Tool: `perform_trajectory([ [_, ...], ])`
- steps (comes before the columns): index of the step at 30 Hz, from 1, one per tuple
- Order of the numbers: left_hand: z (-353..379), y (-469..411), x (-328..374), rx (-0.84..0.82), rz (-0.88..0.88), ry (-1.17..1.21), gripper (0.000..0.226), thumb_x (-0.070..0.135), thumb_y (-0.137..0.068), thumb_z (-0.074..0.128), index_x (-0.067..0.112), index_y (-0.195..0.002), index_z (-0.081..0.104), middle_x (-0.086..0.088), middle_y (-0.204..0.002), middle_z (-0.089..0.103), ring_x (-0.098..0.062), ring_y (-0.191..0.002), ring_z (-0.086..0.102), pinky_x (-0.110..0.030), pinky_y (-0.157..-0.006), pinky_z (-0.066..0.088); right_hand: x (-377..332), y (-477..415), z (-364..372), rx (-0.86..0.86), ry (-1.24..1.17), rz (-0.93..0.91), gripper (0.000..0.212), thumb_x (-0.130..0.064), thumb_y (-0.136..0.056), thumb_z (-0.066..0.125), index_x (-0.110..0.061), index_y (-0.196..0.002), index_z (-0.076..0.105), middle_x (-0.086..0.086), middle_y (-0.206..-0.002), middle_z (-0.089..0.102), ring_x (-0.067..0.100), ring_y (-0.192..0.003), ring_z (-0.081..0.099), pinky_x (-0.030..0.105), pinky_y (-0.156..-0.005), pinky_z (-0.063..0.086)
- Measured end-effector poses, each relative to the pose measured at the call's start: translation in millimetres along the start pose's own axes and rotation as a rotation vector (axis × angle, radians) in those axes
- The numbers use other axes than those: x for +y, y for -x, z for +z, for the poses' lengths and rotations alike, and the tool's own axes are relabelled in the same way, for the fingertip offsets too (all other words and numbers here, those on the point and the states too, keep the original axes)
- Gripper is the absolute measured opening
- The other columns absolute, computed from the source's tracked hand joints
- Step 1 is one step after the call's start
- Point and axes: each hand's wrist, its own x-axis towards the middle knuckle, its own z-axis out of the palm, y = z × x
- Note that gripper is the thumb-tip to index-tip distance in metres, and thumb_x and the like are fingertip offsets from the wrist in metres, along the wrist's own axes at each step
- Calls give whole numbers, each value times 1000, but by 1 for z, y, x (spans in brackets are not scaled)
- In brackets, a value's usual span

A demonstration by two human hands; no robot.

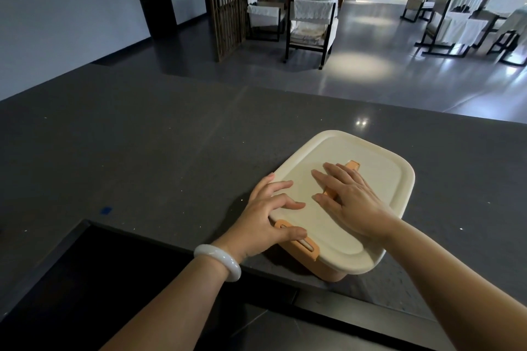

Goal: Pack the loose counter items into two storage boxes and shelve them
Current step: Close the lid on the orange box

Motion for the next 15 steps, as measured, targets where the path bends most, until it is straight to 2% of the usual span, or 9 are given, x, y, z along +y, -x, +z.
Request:
perform_trajectory([
  [4,13,-4,8,98,-58,33,35,39,-79,76,34,-112,66,25,-146,31,6,-142,-1,-42,-121,13,-1,1,1,6,3,5,59,-61,-94,30,-43,-150,22,-13,-160,12,14,-148,2,40,-120,6],
  [7,23,-6,11,188,-74,-38,44,41,-84,70,37,-127,59,25,-142,31,5,-141,1,-38,-120,18,-2,2,2,10,1,1,60,-62,-94,29,-42,-150,22,-13,-160,12,14,-148,2,40,-121,7],
  [11,18,-9,6,130,-57,-122,55,54,-86,63,38,-137,50,22,-148,23,1,-142,-2,-42,-119,19,-2,1,0,11,-13,3,60,-62,-94,30,-42,-149,23,-13,-160,13,13,-148,2,40,-121,6],
  [15,23,-8,3,157,-64,-163,56,61,-86,58,41,-137,49,20,-151,19,-1,-144,-3,-48,-118,21,-4,1,0,8,-19,2,59,-62,-94,30,-43,-149,23,-14,-160,12,13,-148,2,40,-121,5],
])
